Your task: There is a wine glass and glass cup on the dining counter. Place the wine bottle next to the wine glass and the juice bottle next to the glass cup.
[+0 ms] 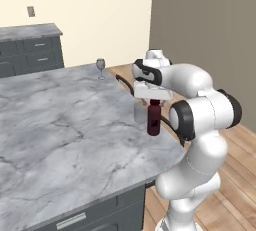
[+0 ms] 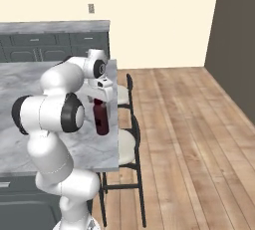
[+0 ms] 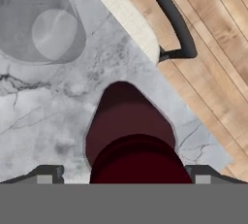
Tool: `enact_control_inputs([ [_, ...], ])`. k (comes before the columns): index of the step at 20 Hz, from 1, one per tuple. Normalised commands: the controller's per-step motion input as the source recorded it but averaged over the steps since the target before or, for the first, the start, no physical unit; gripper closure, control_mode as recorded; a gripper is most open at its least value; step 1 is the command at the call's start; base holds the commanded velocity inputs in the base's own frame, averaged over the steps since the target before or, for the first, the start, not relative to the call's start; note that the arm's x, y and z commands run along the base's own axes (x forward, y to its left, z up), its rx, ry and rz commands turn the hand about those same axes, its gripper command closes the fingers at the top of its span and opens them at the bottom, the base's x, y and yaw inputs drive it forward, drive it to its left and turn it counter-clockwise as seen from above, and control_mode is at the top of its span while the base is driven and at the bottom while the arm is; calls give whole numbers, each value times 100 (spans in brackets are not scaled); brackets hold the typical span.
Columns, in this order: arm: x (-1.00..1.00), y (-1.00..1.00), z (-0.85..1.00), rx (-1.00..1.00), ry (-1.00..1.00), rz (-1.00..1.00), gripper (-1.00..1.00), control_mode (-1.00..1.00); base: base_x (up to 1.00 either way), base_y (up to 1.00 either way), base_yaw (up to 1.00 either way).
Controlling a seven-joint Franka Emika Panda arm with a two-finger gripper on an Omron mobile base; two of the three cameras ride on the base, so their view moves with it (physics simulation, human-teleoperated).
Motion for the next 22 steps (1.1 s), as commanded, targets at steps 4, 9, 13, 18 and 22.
enact_control_inputs([
  [4, -15, -4, 5, 1, 0, 0, -100, -100, 0, 0, 0],
  [9, -25, -5, 7, 1, 0, 0, -100, -100, 0, 0, 0],
  [13, -31, -1, 5, 0, -1, 0, -100, -100, 0, 0, 0],
  [18, -45, 0, 10, 2, -8, 10, -100, -100, 0, 0, 0],
  [22, -49, 0, 14, 4, -1, 14, -100, -100, 0, 0, 0],
])
